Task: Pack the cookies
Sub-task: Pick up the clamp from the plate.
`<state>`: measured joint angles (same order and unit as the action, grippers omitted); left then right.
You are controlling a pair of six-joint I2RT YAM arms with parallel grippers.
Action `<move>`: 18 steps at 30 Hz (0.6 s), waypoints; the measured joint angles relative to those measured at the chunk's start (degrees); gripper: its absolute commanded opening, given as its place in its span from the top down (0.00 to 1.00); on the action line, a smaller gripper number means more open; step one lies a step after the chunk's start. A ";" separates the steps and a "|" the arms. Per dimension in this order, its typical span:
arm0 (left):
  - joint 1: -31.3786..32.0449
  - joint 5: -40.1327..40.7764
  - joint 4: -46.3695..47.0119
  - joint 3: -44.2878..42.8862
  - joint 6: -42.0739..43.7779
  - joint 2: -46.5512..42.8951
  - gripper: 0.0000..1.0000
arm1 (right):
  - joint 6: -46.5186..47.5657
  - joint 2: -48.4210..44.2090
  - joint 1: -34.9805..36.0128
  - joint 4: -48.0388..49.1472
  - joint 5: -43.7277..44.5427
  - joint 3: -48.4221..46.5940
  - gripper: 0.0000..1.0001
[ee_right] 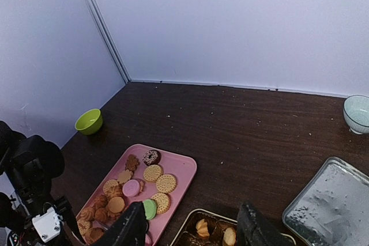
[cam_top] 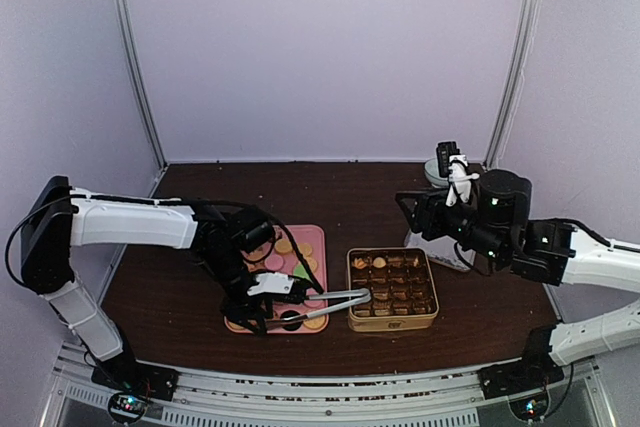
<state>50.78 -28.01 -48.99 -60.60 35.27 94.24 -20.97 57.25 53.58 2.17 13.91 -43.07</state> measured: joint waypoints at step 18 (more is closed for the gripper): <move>1.03 7.72 5.51 1.90 -3.28 1.97 0.94 | -0.44 -1.33 0.00 0.22 0.28 3.63 0.47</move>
<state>51.81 -20.29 -43.48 -58.70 31.99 96.20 -21.41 55.92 53.58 2.39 14.20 -39.44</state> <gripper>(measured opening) 0.136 0.526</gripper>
